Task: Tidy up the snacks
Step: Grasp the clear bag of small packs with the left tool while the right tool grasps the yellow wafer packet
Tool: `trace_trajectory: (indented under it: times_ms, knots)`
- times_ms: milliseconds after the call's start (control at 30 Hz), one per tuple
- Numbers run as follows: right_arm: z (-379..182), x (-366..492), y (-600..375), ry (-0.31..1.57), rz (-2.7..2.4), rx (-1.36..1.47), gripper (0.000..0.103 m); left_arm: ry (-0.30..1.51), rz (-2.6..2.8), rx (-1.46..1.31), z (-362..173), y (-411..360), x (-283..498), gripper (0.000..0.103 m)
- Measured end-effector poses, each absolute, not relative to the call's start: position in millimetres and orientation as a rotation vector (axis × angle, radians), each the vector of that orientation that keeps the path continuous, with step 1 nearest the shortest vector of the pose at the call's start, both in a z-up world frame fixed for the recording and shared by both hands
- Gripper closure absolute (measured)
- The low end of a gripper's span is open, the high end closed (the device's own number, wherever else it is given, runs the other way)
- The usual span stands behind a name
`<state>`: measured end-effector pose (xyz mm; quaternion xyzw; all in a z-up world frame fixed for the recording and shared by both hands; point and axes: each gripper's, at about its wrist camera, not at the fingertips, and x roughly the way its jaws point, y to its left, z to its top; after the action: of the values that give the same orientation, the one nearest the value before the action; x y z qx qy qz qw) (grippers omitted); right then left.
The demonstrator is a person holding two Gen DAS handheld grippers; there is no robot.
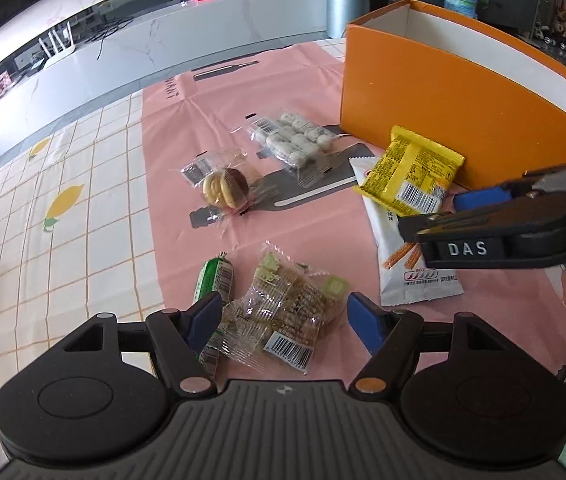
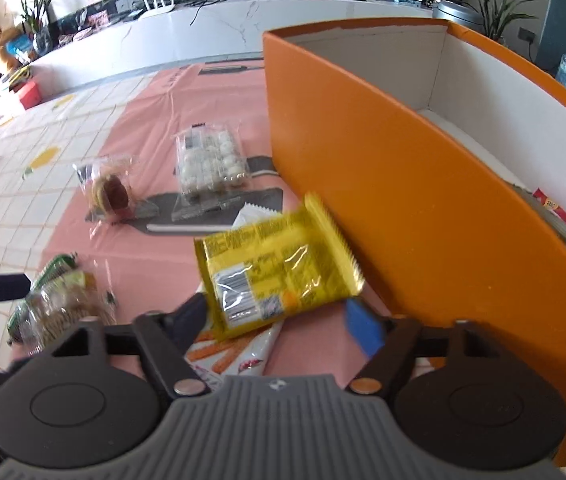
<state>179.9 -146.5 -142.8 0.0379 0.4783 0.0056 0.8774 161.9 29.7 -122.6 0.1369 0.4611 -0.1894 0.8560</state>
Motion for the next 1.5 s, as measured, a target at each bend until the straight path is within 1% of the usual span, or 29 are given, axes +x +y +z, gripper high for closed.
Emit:
trace_trajectory:
  times_ms: [33, 100, 167, 200, 267, 333, 367, 433, 533, 600, 633, 667, 700, 733, 767, 800, 833, 900, 967, 1000, 1100, 1167, 1333, 1500]
  knots:
    - [-143, 176, -149, 0.989, 0.026, 0.097, 0.055, 0.976, -0.397, 0.276, -123, 31, 162, 0.022]
    - [-142, 171, -150, 0.986, 0.055, 0.1, 0.077, 0.984, -0.393, 0.258, -122, 31, 160, 0.025]
    - [-140, 165, -147, 0.983, 0.077, 0.067, 0.083, 0.988, -0.392, 0.245, -121, 31, 157, 0.029]
    - [-139, 160, -145, 0.981, 0.085, 0.045, 0.087, 0.989, -0.392, 0.241, -121, 30, 156, 0.033]
    - [-138, 154, -145, 0.981, 0.094, 0.022, 0.091, 0.987, -0.387, 0.235, -120, 28, 153, 0.04]
    - [-137, 147, -147, 0.99, 0.104, 0.02, 0.095, 0.987, -0.388, 0.223, -120, 27, 151, 0.051]
    - [-137, 143, -148, 0.994, 0.109, 0.019, 0.096, 0.984, -0.389, 0.217, -120, 26, 149, 0.054]
    - [-137, 134, -151, 1.008, 0.119, 0.008, 0.097, 0.986, -0.383, 0.201, -120, 26, 148, 0.067]
    - [-140, 119, -155, 1.049, 0.145, 0.01, 0.098, 1.002, -0.38, 0.163, -121, 29, 146, 0.074]
    - [-139, 110, -155, 1.055, 0.151, 0.0, 0.097, 1.009, -0.374, 0.145, -121, 31, 144, 0.074]
    - [-138, 108, -155, 1.058, 0.146, -0.001, 0.096, 1.006, -0.369, 0.141, -120, 31, 143, 0.073]
    - [-137, 106, -156, 1.057, 0.138, 0.002, 0.09, 1.0, -0.36, 0.137, -119, 31, 142, 0.073]
    - [-136, 105, -157, 1.053, 0.129, 0.007, 0.074, 0.988, -0.345, 0.133, -118, 31, 141, 0.067]
    - [-134, 104, -158, 1.047, 0.121, 0.013, 0.064, 0.981, -0.339, 0.126, -116, 31, 141, 0.054]
    - [-132, 104, -160, 1.036, 0.107, 0.024, 0.048, 0.974, -0.335, 0.111, -114, 32, 140, 0.047]
    - [-129, 105, -163, 1.024, 0.092, 0.042, 0.036, 0.967, -0.326, 0.091, -113, 32, 140, 0.035]
    - [-126, 105, -166, 1.013, 0.079, 0.066, 0.032, 0.962, -0.315, 0.07, -111, 33, 141, 0.03]
    - [-122, 109, -175, 1.001, 0.043, 0.149, 0.021, 0.958, -0.295, 0.02, -109, 35, 146, 0.028]
    - [-122, 115, -186, 1.007, 0.013, 0.258, 0.016, 0.965, -0.279, -0.041, -108, 36, 152, 0.025]
    - [-124, 119, -192, 1.021, -0.001, 0.321, 0.015, 0.969, -0.275, -0.067, -108, 37, 155, 0.024]
    - [-133, 130, -201, 1.065, -0.024, 0.463, 0.015, 0.981, -0.254, -0.124, -111, 36, 165, 0.024]
    - [-138, 135, -201, 1.082, -0.039, 0.507, 0.015, 0.985, -0.238, -0.126, -114, 33, 170, 0.024]
    - [-139, 143, -189, 1.056, -0.055, 0.444, 0.015, 0.974, -0.216, -0.039, -121, 23, 177, 0.024]
    - [-142, 150, -180, 1.023, -0.079, 0.322, 0.017, 0.98, -0.199, 0.057, -132, 12, 178, 0.024]
